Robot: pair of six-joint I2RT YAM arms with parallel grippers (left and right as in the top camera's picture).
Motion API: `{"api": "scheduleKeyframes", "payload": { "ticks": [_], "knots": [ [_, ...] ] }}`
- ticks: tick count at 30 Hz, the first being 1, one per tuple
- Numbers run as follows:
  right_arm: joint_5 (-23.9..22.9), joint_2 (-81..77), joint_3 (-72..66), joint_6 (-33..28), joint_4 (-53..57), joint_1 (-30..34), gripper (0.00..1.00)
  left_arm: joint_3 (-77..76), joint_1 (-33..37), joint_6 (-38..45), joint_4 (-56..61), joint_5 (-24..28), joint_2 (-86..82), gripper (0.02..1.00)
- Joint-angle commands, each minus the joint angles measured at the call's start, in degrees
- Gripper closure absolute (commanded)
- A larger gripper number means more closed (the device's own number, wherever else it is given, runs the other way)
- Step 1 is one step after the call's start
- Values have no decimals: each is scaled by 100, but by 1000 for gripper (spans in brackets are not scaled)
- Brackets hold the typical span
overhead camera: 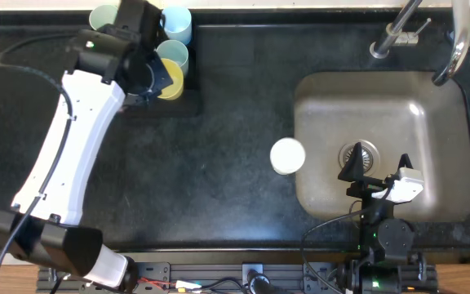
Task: Store Cups
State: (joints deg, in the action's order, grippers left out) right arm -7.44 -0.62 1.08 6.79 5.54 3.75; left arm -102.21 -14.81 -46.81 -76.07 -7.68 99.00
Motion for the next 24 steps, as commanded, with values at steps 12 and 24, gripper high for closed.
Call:
{"api": "scheduleKeyframes", "payload": {
  "ticks": [12,24],
  "knots": [
    [37,46,-28,-15,-48,31,3,413,890,-763,136,293,457,982],
    [37,46,-28,-15,-48,31,5,413,975,-1073,138,162,881,985]
  ]
}}
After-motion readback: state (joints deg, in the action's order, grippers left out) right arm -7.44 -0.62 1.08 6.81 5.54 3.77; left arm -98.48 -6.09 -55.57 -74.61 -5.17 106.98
